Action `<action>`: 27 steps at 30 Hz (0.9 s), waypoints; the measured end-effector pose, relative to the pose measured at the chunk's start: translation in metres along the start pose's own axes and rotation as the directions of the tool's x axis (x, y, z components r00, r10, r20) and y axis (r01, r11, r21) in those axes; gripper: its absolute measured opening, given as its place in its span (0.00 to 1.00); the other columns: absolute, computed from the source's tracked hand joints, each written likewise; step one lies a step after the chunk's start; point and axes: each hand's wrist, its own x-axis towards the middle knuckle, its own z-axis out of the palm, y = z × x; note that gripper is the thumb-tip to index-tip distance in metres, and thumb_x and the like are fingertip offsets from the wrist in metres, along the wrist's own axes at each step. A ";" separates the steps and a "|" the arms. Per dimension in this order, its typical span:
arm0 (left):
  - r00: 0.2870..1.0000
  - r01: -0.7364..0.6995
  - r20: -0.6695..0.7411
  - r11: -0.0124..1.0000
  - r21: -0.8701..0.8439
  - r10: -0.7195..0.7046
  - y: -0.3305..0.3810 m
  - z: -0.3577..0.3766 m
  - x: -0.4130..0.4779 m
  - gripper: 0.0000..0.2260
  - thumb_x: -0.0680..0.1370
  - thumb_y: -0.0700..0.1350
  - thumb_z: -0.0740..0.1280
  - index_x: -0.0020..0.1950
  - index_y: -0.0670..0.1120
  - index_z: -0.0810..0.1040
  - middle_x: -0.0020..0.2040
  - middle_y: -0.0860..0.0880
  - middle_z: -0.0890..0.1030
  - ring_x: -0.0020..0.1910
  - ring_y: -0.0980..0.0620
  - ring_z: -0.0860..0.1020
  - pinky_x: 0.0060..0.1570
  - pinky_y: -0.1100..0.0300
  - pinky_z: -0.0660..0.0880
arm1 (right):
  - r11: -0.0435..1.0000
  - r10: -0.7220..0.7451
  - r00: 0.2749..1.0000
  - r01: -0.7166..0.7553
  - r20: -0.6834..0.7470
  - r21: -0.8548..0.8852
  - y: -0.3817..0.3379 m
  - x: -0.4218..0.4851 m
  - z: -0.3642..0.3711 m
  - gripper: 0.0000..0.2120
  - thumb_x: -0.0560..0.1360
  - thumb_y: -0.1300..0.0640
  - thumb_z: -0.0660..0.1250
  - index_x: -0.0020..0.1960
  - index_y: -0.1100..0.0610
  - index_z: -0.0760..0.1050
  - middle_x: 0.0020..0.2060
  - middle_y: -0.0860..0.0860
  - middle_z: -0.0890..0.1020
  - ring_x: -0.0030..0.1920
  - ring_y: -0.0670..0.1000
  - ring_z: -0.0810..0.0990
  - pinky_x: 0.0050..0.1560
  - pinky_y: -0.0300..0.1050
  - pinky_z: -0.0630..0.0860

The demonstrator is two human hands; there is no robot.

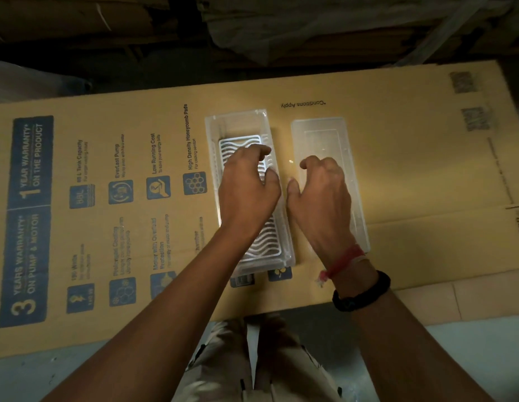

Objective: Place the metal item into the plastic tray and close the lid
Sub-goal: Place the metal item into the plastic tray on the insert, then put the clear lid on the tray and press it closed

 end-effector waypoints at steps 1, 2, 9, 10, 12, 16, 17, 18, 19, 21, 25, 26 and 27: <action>1.000 -0.016 0.015 1.000 0.005 0.016 0.003 0.004 -0.001 0.17 0.74 0.39 0.66 0.62 0.44 0.79 0.60 0.46 0.82 0.62 0.47 0.77 0.63 0.50 0.74 | 1.000 0.020 1.000 -0.019 0.016 -0.020 0.009 0.000 0.001 0.18 0.74 0.54 0.67 0.61 0.58 0.73 0.56 0.59 0.77 0.58 0.60 0.75 0.54 0.54 0.74; 0.999 -0.037 0.030 0.999 0.013 0.036 0.006 0.009 -0.002 0.17 0.74 0.39 0.66 0.63 0.44 0.79 0.61 0.46 0.81 0.64 0.47 0.77 0.64 0.51 0.73 | 0.998 0.044 0.998 -0.042 0.037 -0.045 0.017 0.000 0.002 0.20 0.74 0.54 0.67 0.63 0.58 0.71 0.58 0.59 0.76 0.60 0.61 0.73 0.56 0.56 0.73; 0.991 -0.073 0.118 0.991 0.110 0.060 0.014 0.032 -0.006 0.20 0.74 0.43 0.67 0.66 0.46 0.78 0.74 0.41 0.71 0.74 0.42 0.66 0.73 0.47 0.63 | 0.947 0.286 0.922 -0.231 0.259 -0.222 0.060 -0.005 0.022 0.41 0.71 0.38 0.67 0.76 0.48 0.50 0.76 0.67 0.48 0.75 0.69 0.49 0.69 0.70 0.56; 0.990 -0.076 0.128 0.989 0.124 0.060 0.014 0.033 -0.006 0.20 0.74 0.43 0.67 0.67 0.46 0.77 0.75 0.41 0.70 0.75 0.42 0.66 0.74 0.46 0.62 | 0.940 0.305 0.911 -0.242 0.276 -0.240 0.064 -0.005 0.025 0.43 0.70 0.36 0.66 0.77 0.46 0.47 0.76 0.68 0.44 0.75 0.70 0.47 0.69 0.71 0.56; 0.989 -0.077 0.134 0.987 0.142 0.058 0.012 0.035 -0.006 0.20 0.74 0.44 0.67 0.67 0.46 0.77 0.76 0.41 0.69 0.75 0.42 0.65 0.74 0.45 0.62 | 0.936 0.320 0.902 -0.252 0.290 -0.247 0.068 -0.008 0.029 0.45 0.70 0.33 0.64 0.77 0.44 0.43 0.76 0.68 0.40 0.75 0.71 0.45 0.69 0.73 0.56; 0.994 -0.052 0.103 0.989 0.138 0.038 0.009 0.036 -0.005 0.20 0.74 0.44 0.68 0.66 0.46 0.78 0.75 0.41 0.70 0.75 0.42 0.67 0.73 0.46 0.62 | 0.942 0.306 0.913 -0.248 0.272 -0.228 0.070 -0.008 0.031 0.44 0.70 0.33 0.64 0.77 0.43 0.44 0.75 0.71 0.47 0.74 0.71 0.50 0.67 0.70 0.58; 0.995 -0.047 0.097 0.990 0.136 0.034 0.008 0.036 -0.005 0.19 0.74 0.44 0.68 0.66 0.46 0.78 0.75 0.41 0.70 0.75 0.43 0.67 0.74 0.46 0.62 | 0.943 0.300 0.918 -0.246 0.257 -0.223 0.070 -0.007 0.030 0.44 0.70 0.34 0.65 0.77 0.43 0.46 0.75 0.71 0.49 0.73 0.71 0.53 0.67 0.68 0.60; 0.995 -0.042 0.091 0.990 0.134 0.030 0.007 0.036 -0.005 0.19 0.75 0.45 0.68 0.66 0.46 0.78 0.75 0.42 0.70 0.75 0.44 0.66 0.74 0.47 0.61 | 0.945 0.296 0.923 -0.245 0.246 -0.218 0.069 -0.006 0.029 0.43 0.70 0.35 0.65 0.77 0.44 0.48 0.74 0.71 0.52 0.72 0.70 0.55 0.66 0.67 0.62; 0.996 -0.036 0.084 0.991 0.130 0.025 0.006 0.035 -0.005 0.19 0.75 0.45 0.68 0.66 0.47 0.78 0.75 0.42 0.70 0.75 0.44 0.66 0.74 0.48 0.60 | 0.946 0.295 0.925 -0.247 0.238 -0.211 0.068 -0.005 0.028 0.43 0.69 0.35 0.66 0.77 0.44 0.49 0.73 0.70 0.54 0.71 0.69 0.57 0.65 0.66 0.63; 0.998 -0.026 0.060 0.992 0.124 0.019 0.005 0.032 -0.004 0.19 0.75 0.46 0.68 0.66 0.47 0.78 0.75 0.42 0.70 0.75 0.45 0.66 0.74 0.51 0.58 | 0.949 0.297 0.929 -0.261 0.221 -0.180 0.065 -0.003 0.024 0.41 0.70 0.36 0.65 0.76 0.44 0.51 0.72 0.70 0.56 0.70 0.69 0.58 0.63 0.65 0.63; 1.000 0.002 -0.027 0.995 0.097 0.000 -0.004 0.018 0.000 0.20 0.76 0.48 0.67 0.67 0.46 0.77 0.74 0.42 0.72 0.74 0.44 0.68 0.75 0.44 0.61 | 0.958 0.285 0.946 -0.280 0.154 -0.054 0.049 -0.001 0.012 0.40 0.68 0.33 0.64 0.75 0.42 0.54 0.69 0.66 0.61 0.67 0.66 0.60 0.60 0.63 0.64; 0.998 0.015 -0.061 0.996 0.090 -0.010 -0.007 0.014 0.000 0.20 0.76 0.48 0.66 0.67 0.45 0.77 0.74 0.42 0.72 0.74 0.44 0.68 0.75 0.43 0.62 | 0.964 0.266 0.954 -0.264 0.139 -0.031 0.042 -0.002 0.009 0.40 0.67 0.32 0.63 0.75 0.42 0.55 0.68 0.64 0.62 0.66 0.65 0.61 0.60 0.63 0.65; 0.995 0.033 -0.099 0.996 0.081 -0.025 -0.011 0.009 0.001 0.19 0.77 0.48 0.65 0.67 0.45 0.77 0.73 0.43 0.73 0.74 0.45 0.68 0.74 0.44 0.63 | 0.970 0.243 0.961 -0.244 0.128 -0.011 0.035 -0.003 0.006 0.40 0.67 0.32 0.63 0.74 0.41 0.55 0.67 0.63 0.63 0.65 0.64 0.62 0.59 0.62 0.65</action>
